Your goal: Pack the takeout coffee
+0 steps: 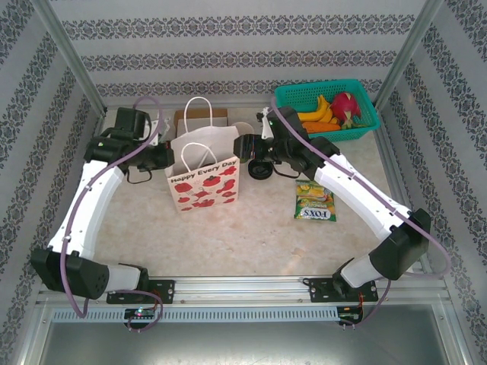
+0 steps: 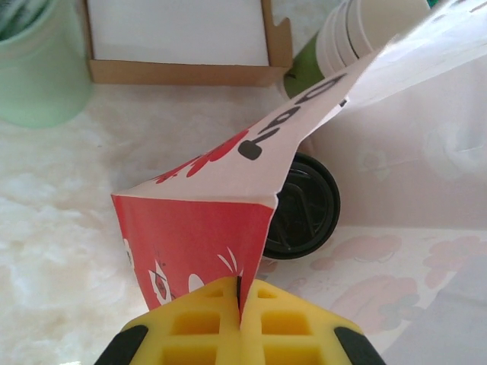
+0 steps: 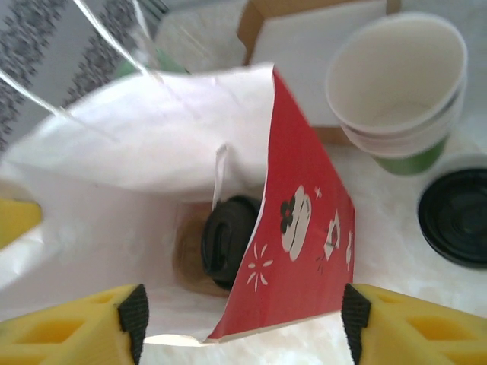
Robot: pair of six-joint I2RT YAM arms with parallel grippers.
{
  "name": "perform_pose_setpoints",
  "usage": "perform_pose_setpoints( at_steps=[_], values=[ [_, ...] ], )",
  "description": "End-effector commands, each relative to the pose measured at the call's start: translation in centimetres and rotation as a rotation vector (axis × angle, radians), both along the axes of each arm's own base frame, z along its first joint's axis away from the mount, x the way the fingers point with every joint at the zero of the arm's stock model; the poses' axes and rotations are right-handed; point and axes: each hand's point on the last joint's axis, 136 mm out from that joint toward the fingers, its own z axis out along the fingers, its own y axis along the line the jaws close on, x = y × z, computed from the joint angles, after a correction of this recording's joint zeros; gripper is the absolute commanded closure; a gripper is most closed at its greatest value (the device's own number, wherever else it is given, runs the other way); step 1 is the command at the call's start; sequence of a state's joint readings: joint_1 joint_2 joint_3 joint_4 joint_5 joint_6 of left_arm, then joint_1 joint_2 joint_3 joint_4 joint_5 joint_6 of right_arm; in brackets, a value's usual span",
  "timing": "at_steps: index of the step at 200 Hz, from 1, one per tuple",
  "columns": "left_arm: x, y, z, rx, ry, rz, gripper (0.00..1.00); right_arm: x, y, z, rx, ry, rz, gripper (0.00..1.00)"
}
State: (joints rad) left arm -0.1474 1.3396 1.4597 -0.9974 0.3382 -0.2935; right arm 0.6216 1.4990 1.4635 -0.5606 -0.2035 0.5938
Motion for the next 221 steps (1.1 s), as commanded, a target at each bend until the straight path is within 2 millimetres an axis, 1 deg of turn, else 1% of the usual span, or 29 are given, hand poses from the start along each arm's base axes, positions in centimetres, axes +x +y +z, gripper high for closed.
perform_pose_setpoints(
  at_steps=[1, 11, 37, 52, 68, 84, 94, 102, 114, 130, 152, 163, 169, 183, 196, 203, 221],
  values=[
    [1.4, -0.6, 1.4, -0.012, -0.05, 0.013, 0.97, -0.4, -1.0, -1.1, -0.108, 0.043, 0.008, 0.36],
    [1.5, -1.0, 1.1, -0.02, -0.042, 0.003, 0.97, 0.0, -1.1, -1.2, -0.14, 0.046, 0.002, 0.42],
    [1.6, -1.7, 1.0, -0.026, -0.049, -0.024, 0.97, 1.3, -1.0, -1.2, -0.179, 0.029, -0.02, 0.51],
    [1.6, -1.9, 0.9, -0.031, -0.046, -0.031, 0.94, 2.0, -0.8, -1.2, -0.21, 0.027, -0.014, 0.6],
    [1.7, -2.1, 1.0, -0.043, -0.047, -0.032, 0.92, 2.0, -0.4, -1.1, -0.221, 0.034, 0.008, 0.69],
    [1.8, -2.1, 1.0, -0.043, -0.051, -0.025, 0.91, 1.6, -0.3, -1.3, -0.227, 0.047, 0.015, 0.71],
    [1.9, -2.0, 1.2, -0.042, -0.059, -0.017, 0.89, 1.4, -0.6, -1.4, -0.234, 0.051, 0.01, 0.74],
    [2.1, -2.0, 1.4, -0.045, -0.07, -0.012, 0.84, 1.3, -0.9, -1.4, -0.244, 0.045, -0.002, 0.76],
    [2.3, -2.0, 2.0, -0.052, -0.101, -0.009, 0.66, 1.3, -1.6, -1.0, -0.257, 0.028, -0.021, 0.87],
    [2.5, -2.0, 3.4, -0.063, -0.173, -0.01, 0.54, 1.2, -2.9, -0.3, -0.28, 0.007, -0.041, 0.94],
    [3.0, -1.6, 5.7, -0.072, -0.285, 0.021, 0.31, 1.2, -4.9, 0.1, -0.312, -0.003, -0.067, 1.0],
    [3.5, -1.0, 6.6, -0.066, -0.335, 0.058, 0.18, 1.3, -6.0, 0.1, -0.327, -0.004, -0.08, 1.0],
    [3.9, -0.7, 6.8, -0.062, -0.355, 0.082, 0.13, 1.4, -6.6, 0.1, -0.334, -0.005, -0.088, 1.0],
    [5.1, 0.0, 7.3, -0.049, -0.379, 0.137, 0.1, 1.8, -8.3, 0.0, -0.354, -0.006, -0.119, 1.0],
    [6.3, 0.2, 7.0, -0.045, -0.364, 0.172, 0.1, 2.0, -9.7, 0.0, -0.365, -0.003, -0.144, 1.0],
    [7.0, -0.1, 6.8, -0.056, -0.355, 0.172, 0.11, 2.1, -10.3, -0.1, -0.374, 0.0, -0.154, 1.0],
    [8.7, -1.1, 5.4, -0.078, -0.311, 0.163, 0.14, 2.2, -11.8, -0.3, -0.393, 0.008, -0.179, 1.0]
  ],
)
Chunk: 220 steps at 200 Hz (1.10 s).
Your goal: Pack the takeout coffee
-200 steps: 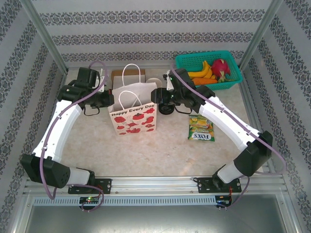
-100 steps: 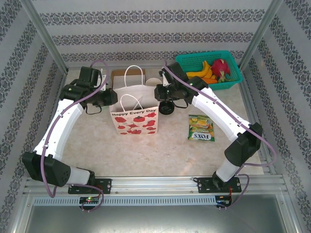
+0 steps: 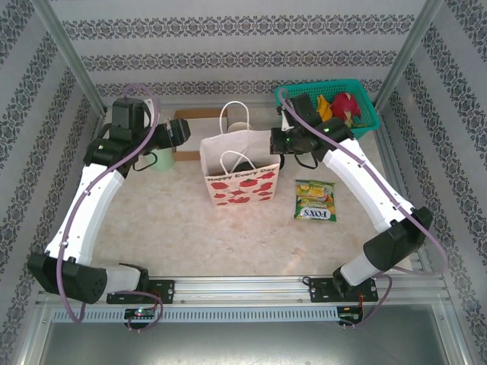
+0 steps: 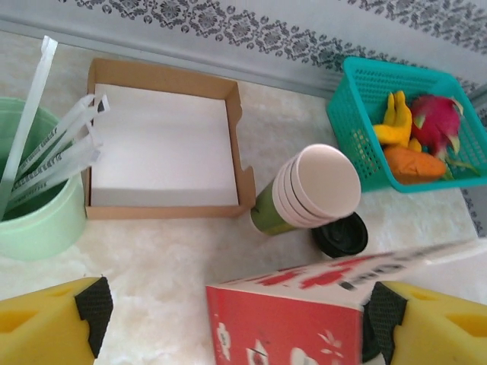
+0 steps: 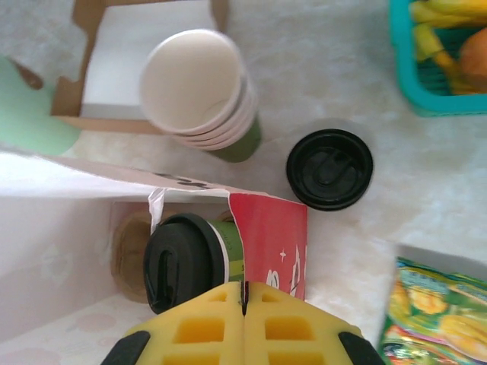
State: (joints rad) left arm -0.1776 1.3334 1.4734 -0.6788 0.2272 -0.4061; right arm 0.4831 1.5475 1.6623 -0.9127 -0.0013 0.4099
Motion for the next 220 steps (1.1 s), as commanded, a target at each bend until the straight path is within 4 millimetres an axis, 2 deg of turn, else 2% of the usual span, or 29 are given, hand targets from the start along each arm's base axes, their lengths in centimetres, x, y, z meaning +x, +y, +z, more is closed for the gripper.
perform_pose_setpoints(
  at_steps=[1, 25, 74, 129, 166, 220],
  values=[
    [3.1, -1.0, -0.5, -0.033, -0.001, 0.03, 0.15, -0.3, -2.6, -0.3, -0.066, -0.003, -0.028, 1.0],
    [5.4, -1.6, -3.2, 0.073, 0.064, 0.067, 0.19, -0.5, -3.7, -0.7, -0.079, 0.01, -0.046, 1.0],
    [11.3, -1.0, -9.8, 0.231, 0.206, 0.203, 0.34, -1.6, -5.6, -0.8, -0.101, 0.02, -0.07, 1.0],
    [16.7, -2.0, -16.1, 0.333, 0.267, 0.227, 0.36, -2.4, -5.4, -0.7, -0.062, 0.017, -0.058, 1.0],
    [18.7, -2.3, -19.9, 0.387, 0.32, 0.212, 0.4, -2.6, -5.1, 0.0, -0.037, 0.002, -0.047, 1.0],
    [19.4, -2.8, -24.6, 0.413, 0.408, 0.18, 0.39, -3.3, -4.2, 0.6, -0.016, -0.01, -0.02, 1.0]
  ],
)
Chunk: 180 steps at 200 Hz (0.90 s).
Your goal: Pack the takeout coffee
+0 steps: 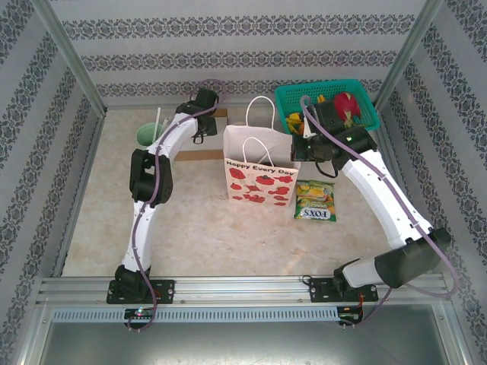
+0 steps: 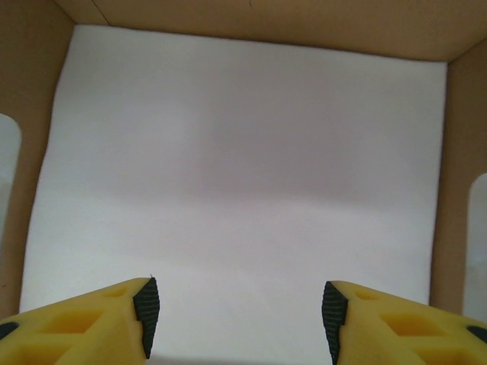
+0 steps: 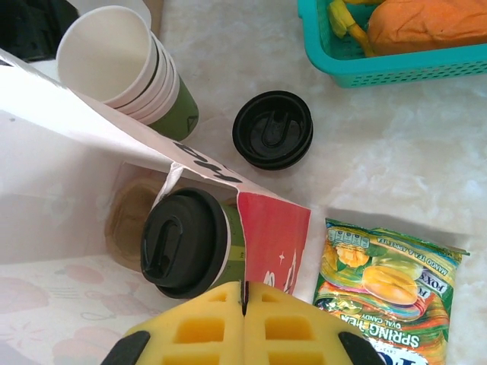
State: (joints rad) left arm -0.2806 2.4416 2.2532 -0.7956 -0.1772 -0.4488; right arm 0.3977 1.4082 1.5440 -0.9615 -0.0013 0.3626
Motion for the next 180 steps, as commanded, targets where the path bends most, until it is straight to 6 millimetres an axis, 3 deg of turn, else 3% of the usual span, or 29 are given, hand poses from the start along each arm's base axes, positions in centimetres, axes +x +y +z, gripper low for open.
perform_pose_setpoints(
  at_steps=[1, 103, 143, 180],
  values=[
    [-0.6, 0.0, -1.1, 0.036, 0.056, -0.02, 0.39, -0.7, 0.6, 0.9, 0.023, -0.023, 0.029, 1.0],
    [-1.4, -0.1, -6.5, 0.045, 0.182, -0.056, 0.48, -1.0, 1.3, 0.0, 0.029, 0.005, 0.04, 0.98],
    [-1.6, 0.1, -6.4, 0.045, 0.197, -0.063, 0.71, -1.1, 1.3, 0.2, 0.03, -0.001, 0.039, 0.98],
    [-1.2, 0.0, -3.4, 0.038, 0.143, -0.073, 0.97, -1.2, 1.4, 0.1, 0.025, -0.002, 0.041, 0.98]
  ],
)
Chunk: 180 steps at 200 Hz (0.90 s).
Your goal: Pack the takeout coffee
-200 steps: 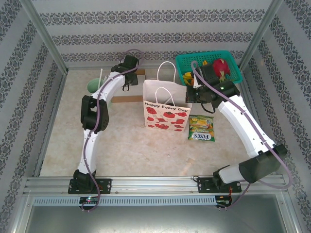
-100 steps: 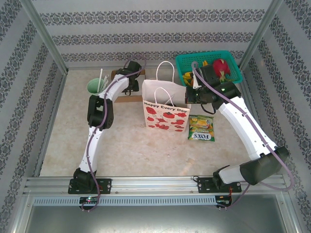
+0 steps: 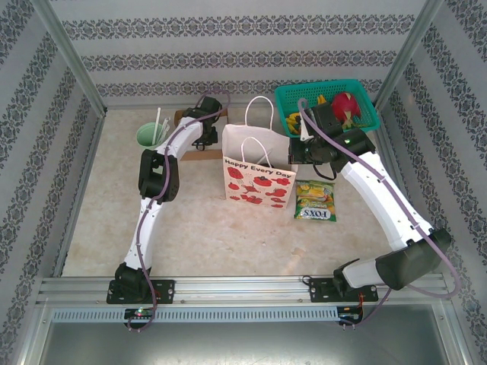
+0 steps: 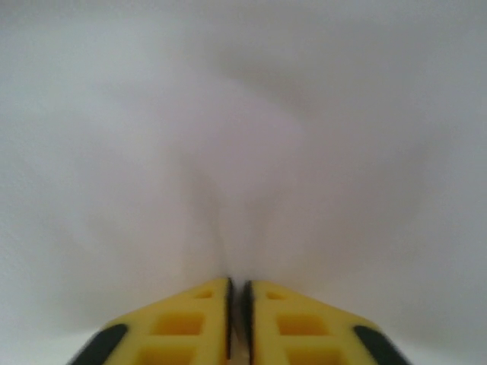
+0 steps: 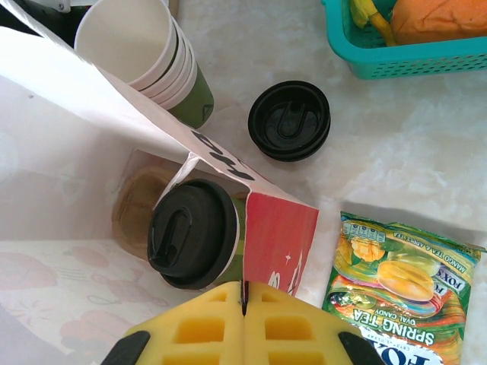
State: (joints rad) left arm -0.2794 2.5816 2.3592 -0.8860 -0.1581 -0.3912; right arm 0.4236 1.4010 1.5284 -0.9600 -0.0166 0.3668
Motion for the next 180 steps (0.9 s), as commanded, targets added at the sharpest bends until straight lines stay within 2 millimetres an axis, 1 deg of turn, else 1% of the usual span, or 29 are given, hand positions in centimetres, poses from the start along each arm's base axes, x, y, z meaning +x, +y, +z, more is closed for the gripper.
perform_pose_setpoints(
  at_steps=[1, 4, 53, 73, 97, 148, 180],
  values=[
    [-0.6, 0.2, 1.9, -0.008, 0.011, -0.014, 0.98, -0.5, 0.4, 0.5, 0.014, -0.015, 0.009, 0.97],
    [-0.6, 0.1, 2.2, -0.009, 0.005, -0.016, 1.0, -0.5, 0.4, 0.5, 0.014, -0.016, 0.009, 0.97],
    [-0.2, 0.1, 7.2, -0.026, -0.082, -0.025, 1.0, -0.5, 0.4, 0.5, 0.014, -0.02, 0.01, 0.97],
    [-0.3, 0.1, 8.5, -0.027, -0.103, -0.035, 1.0, -0.5, 0.4, 0.5, 0.013, -0.02, 0.011, 0.97],
    [-0.3, 0.1, 9.4, -0.027, -0.117, -0.038, 1.0, -0.4, 0.5, 0.5, 0.013, -0.023, 0.014, 0.97],
    [-0.4, 0.5, 10.5, -0.017, -0.134, -0.026, 1.0, -0.4, 0.4, 0.5, 0.01, -0.023, 0.016, 0.97],
    [-0.6, 0.8, 10.2, 0.007, -0.12, -0.027, 1.0, -0.4, 0.5, 0.4, 0.009, -0.022, 0.018, 0.97]
  ],
)
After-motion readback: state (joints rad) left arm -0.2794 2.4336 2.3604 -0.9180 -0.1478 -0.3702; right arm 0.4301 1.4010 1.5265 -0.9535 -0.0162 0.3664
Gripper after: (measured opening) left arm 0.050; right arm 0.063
